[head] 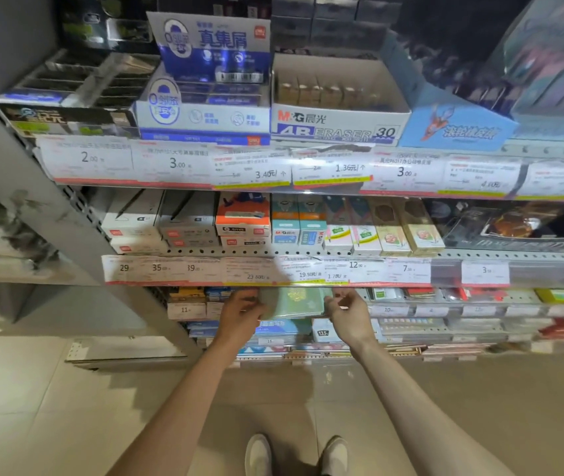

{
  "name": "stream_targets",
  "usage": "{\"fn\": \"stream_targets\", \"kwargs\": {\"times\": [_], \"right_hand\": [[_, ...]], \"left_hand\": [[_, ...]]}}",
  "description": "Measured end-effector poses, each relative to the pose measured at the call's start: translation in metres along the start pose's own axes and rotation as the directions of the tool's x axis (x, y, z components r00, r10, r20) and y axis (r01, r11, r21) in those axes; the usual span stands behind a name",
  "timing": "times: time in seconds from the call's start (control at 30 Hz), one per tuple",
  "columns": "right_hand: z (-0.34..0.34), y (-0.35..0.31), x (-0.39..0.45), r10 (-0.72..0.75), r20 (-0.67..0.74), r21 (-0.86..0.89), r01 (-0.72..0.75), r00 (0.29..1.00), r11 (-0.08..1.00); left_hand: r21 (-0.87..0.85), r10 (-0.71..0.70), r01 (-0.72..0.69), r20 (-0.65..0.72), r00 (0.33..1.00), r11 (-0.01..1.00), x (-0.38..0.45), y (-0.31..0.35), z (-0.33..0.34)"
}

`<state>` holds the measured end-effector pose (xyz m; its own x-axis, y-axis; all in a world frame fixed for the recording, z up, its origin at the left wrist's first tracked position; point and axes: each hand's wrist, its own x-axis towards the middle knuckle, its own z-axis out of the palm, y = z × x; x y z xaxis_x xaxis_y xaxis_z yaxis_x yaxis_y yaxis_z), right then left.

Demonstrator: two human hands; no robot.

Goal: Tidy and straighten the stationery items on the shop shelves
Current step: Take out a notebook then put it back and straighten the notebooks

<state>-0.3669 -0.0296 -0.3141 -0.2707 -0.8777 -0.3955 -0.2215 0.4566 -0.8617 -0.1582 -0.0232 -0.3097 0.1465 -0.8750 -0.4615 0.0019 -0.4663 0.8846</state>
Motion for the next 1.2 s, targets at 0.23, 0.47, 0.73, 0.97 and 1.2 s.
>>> {"fn": "stream_targets", "kwargs": {"times": [0.23,0.47,0.73,0.97,1.2], "right_hand": [[-0.013,0.015,-0.018,0.094,0.204,0.025,-0.101,0.974,0.995],[-0.015,0.029,-0.018,0.149,0.18,-0.091,-0.134,0.972,0.987],[-0.008,0.012,-0.002,0.092,0.184,-0.012,-0.091,0.979,0.996],[-0.02,0.045,-0.025,0.129,0.182,-0.067,-0.118,0.975,0.991],[-0.055,0.067,-0.057,0.098,0.216,-0.023,-0.095,0.971,0.995]], "left_hand": [[0.089,-0.013,0.006,0.075,0.997,0.996,0.006,-0.014,0.002],[0.077,0.015,-0.023,0.101,0.995,0.997,0.016,-0.016,0.008],[0.162,0.008,-0.033,0.155,0.988,0.986,0.006,-0.027,-0.001],[0.207,-0.006,-0.036,0.197,0.98,0.978,-0.021,-0.049,-0.003],[0.164,-0.006,-0.022,0.163,0.987,0.986,-0.073,-0.066,0.018]]}}
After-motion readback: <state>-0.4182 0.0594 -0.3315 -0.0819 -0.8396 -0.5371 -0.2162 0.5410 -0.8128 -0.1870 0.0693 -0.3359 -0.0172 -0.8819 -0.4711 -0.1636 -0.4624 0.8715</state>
